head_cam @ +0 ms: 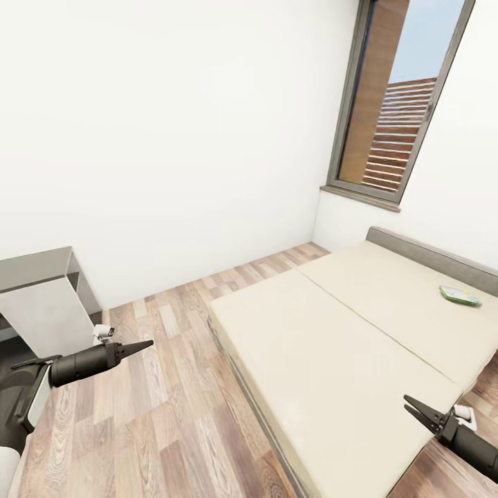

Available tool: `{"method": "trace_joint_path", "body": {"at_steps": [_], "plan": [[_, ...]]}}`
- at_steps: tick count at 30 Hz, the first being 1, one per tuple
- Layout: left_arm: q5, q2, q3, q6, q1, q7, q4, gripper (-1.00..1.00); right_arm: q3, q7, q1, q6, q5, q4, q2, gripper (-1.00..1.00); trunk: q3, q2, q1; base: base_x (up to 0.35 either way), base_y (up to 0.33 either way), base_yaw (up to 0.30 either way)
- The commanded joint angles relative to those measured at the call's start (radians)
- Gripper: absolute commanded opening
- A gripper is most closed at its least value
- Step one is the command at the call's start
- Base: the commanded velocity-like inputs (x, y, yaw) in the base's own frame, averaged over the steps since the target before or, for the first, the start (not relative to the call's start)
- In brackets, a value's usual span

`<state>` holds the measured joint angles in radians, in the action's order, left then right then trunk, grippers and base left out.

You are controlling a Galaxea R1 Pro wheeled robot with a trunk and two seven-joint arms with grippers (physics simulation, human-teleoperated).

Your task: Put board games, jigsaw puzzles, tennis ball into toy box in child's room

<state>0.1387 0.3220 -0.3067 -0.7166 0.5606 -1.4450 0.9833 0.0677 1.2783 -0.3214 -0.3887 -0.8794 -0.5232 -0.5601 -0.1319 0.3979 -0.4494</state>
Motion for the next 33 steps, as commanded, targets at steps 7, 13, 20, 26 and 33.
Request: {"method": "trace_joint_path", "body": {"at_steps": [7, 13, 20, 26, 33], "plan": [[0.001, 0.000, 0.000, -0.011, 0.001, -0.003, 0.000, 1.00, 0.000, 0.001, -0.001, -0.010, 0.014, 0.000, 0.000, 1.00, -0.002, 0.002, -0.001, 0.000, 0.049, 0.000], [0.001, 0.000, -0.001, -0.011, 0.001, -0.002, 0.000, 1.00, 0.000, 0.001, -0.001, -0.010, 0.018, 0.000, 0.000, 1.00, -0.002, 0.002, -0.001, 0.000, 0.030, 0.000], [-0.004, 0.002, -0.004, -0.011, 0.001, 0.001, 0.000, 1.00, 0.002, -0.010, -0.003, -0.013, 0.054, -0.048, 0.002, 1.00, -0.002, 0.002, -0.001, 0.000, 0.005, 0.000], [-0.006, 0.005, -0.006, -0.013, 0.001, 0.015, -0.001, 1.00, 0.008, -0.138, -0.007, -0.077, 0.212, -0.230, 0.005, 1.00, -0.002, 0.002, -0.001, 0.000, 0.000, 0.000], [-0.008, 0.009, -0.008, -0.020, 0.001, 0.082, -0.003, 1.00, 0.016, -0.348, -0.007, -0.235, 0.284, -0.412, 0.029, 1.00, -0.002, 0.002, -0.001, 0.000, 0.000, 0.046]]}}
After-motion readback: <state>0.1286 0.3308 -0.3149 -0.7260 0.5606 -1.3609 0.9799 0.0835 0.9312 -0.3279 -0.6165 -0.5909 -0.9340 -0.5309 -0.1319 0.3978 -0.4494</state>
